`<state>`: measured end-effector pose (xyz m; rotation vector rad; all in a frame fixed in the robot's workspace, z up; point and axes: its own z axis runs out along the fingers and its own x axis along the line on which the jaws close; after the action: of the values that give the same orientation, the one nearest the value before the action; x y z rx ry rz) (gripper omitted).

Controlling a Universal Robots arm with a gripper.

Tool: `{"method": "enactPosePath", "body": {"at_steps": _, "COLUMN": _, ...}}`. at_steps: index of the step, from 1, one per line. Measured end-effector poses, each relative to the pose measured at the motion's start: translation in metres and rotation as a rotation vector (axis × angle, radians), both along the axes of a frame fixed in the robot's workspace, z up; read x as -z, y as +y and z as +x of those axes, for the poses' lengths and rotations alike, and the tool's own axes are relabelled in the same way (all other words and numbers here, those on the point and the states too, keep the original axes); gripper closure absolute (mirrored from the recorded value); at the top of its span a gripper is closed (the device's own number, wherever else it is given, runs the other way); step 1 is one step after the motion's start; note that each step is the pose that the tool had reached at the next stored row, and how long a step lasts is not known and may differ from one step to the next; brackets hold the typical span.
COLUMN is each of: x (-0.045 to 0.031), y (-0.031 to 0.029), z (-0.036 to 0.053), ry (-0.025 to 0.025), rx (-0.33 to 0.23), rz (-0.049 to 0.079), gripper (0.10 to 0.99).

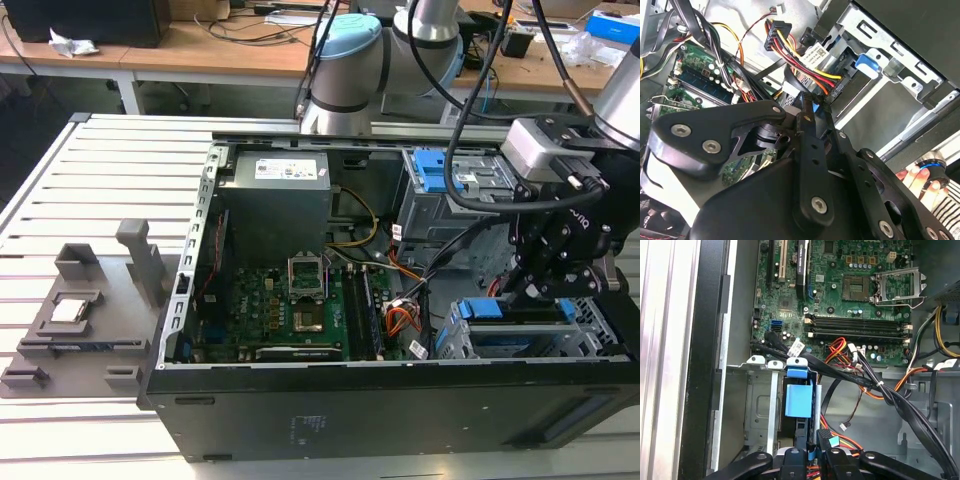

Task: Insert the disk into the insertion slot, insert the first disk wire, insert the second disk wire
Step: 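Insert the second disk wire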

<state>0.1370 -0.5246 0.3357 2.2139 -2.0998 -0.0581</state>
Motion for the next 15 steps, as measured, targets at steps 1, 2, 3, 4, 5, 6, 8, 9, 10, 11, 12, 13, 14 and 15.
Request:
{"method": "enactPosePath", "body": {"at_steps": 1, "x": -0.0001, "y": -0.0007, "z": 0.0000, "ry": 0.0000, "rx": 0.000, "rz": 0.000, "gripper": 0.878}}
{"method": "enactPosePath", "body": {"at_steps": 2, "x": -0.0001, "y": -0.0022, "z": 0.0001, "ry": 0.0000, "rx": 0.000, "rz": 0.001, "gripper": 0.878}}
{"method": "enactPosePath", "body": {"at_steps": 3, "x": -0.0001, "y": -0.0032, "z": 0.0001, "ry": 0.0000, "rx": 0.000, "rz": 0.002, "gripper": 0.878}}
{"method": "enactPosePath", "body": {"at_steps": 4, "x": -0.0002, "y": -0.0035, "z": 0.0000, "ry": -0.0001, "rx": 0.000, "rz": 0.002, "gripper": 0.878}}
{"method": "enactPosePath", "body": {"at_steps": 5, "x": -0.0001, "y": -0.0037, "z": 0.0000, "ry": 0.0000, "rx": 0.000, "rz": 0.002, "gripper": 0.878}}
{"method": "enactPosePath", "body": {"at_steps": 6, "x": -0.0001, "y": -0.0037, "z": 0.0000, "ry": 0.0000, "rx": 0.000, "rz": 0.002, "gripper": 0.878}}
{"method": "enactPosePath", "body": {"at_steps": 8, "x": -0.0001, "y": -0.0040, "z": 0.0000, "ry": 0.0000, "rx": 0.000, "rz": 0.002, "gripper": 0.867}}
{"method": "enactPosePath", "body": {"at_steps": 9, "x": -0.0001, "y": -0.0041, "z": 0.0000, "ry": 0.0000, "rx": 0.000, "rz": 0.002, "gripper": 0.804}}
{"method": "enactPosePath", "body": {"at_steps": 10, "x": -0.0001, "y": -0.0042, "z": 0.0000, "ry": 0.0000, "rx": 0.000, "rz": 0.002, "gripper": 0.804}}
{"method": "enactPosePath", "body": {"at_steps": 11, "x": -0.0001, "y": -0.0050, "z": 0.0000, "ry": 0.0000, "rx": 0.000, "rz": 0.002, "gripper": 0.804}}
{"method": "enactPosePath", "body": {"at_steps": 12, "x": -0.0001, "y": -0.0060, "z": 0.0000, "ry": 0.0000, "rx": 0.000, "rz": 0.002, "gripper": 0.804}}
{"method": "enactPosePath", "body": {"at_steps": 13, "x": -0.0001, "y": -0.0071, "z": 0.0000, "ry": 0.0000, "rx": 0.000, "rz": 0.002, "gripper": 0.804}}
{"method": "enactPosePath", "body": {"at_steps": 14, "x": -0.0002, "y": -0.0084, "z": 0.0000, "ry": 0.0000, "rx": 0.000, "rz": 0.002, "gripper": 0.804}}
{"method": "enactPosePath", "body": {"at_steps": 15, "x": -0.0001, "y": -0.0092, "z": 0.0000, "ry": 0.0001, "rx": 0.000, "rz": 0.002, "gripper": 0.804}}
